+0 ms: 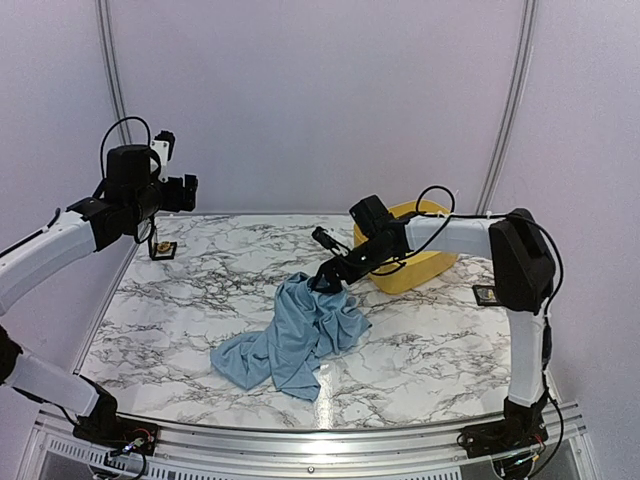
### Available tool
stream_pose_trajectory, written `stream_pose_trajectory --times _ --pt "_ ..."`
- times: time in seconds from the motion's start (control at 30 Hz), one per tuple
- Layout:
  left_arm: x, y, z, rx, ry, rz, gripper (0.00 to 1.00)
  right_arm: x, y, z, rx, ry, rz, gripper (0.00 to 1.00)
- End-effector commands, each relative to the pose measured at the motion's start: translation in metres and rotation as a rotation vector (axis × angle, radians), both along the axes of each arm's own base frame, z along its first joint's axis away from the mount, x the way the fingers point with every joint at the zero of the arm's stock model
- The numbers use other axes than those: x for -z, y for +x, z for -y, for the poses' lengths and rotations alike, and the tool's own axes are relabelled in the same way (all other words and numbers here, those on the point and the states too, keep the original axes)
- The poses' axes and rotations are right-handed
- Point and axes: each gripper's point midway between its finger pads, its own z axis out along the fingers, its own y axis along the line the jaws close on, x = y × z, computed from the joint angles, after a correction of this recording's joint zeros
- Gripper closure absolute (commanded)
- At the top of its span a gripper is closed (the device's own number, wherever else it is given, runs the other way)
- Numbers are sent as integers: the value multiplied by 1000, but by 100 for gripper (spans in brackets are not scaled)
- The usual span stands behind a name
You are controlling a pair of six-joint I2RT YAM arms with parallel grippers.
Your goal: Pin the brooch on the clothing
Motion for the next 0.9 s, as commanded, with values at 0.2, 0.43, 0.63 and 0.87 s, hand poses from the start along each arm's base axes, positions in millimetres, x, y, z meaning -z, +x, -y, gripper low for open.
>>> stream_pose_trajectory --times 0.2,0.43,0.63,0.87 --pt "2 6 8 33 -5 -4 1 -131 -101 36 -220 116 105 2" --pt "5 8 13 53 -19 -14 1 -51 -56 109 123 -218 73 52" --pt "10 5 17 75 -29 -26 1 13 -10 123 170 -418 120 100" --pt "14 6 16 70 -14 -34 1 18 78 108 314 -372 260 100"
